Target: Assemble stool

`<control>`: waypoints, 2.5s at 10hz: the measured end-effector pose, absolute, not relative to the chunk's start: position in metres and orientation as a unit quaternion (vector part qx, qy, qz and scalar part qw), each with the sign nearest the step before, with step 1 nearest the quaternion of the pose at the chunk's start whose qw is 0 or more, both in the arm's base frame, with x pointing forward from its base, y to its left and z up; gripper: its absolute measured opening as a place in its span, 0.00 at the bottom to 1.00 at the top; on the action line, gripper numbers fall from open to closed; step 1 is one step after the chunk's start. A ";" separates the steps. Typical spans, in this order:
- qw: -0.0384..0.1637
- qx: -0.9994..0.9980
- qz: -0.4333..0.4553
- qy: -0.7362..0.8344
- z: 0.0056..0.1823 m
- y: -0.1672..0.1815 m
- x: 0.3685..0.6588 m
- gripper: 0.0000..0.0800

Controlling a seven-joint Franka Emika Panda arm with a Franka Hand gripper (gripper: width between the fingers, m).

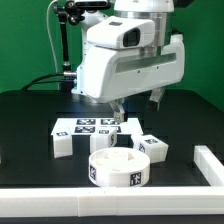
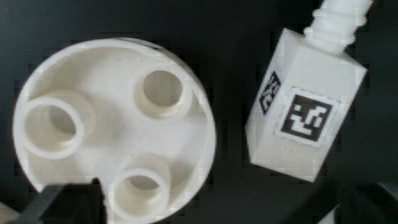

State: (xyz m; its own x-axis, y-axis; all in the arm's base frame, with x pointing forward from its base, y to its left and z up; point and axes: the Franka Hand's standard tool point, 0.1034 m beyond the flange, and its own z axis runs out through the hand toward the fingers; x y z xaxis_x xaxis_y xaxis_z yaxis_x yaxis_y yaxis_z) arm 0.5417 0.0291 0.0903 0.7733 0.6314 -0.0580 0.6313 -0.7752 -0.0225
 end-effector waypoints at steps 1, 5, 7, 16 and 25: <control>0.001 -0.943 0.031 -0.330 0.090 0.029 0.542 0.81; -0.001 -0.931 0.021 -0.363 0.089 0.028 0.544 0.81; -0.010 -0.884 -0.009 -0.468 0.078 0.019 0.544 0.81; -0.003 -0.809 -0.003 -0.588 0.045 0.011 0.542 0.81; 0.009 -0.804 0.015 -0.594 0.017 0.001 0.533 0.81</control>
Offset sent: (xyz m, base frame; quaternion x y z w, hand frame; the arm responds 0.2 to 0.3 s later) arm 0.0000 0.0000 0.0000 0.0000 0.0000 0.0000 1.0000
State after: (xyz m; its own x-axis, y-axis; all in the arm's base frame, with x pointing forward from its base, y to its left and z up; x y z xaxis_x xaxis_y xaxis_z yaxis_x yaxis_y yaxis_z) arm 0.5334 0.0015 0.0173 0.2943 0.9556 -0.0124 0.9551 -0.2945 -0.0328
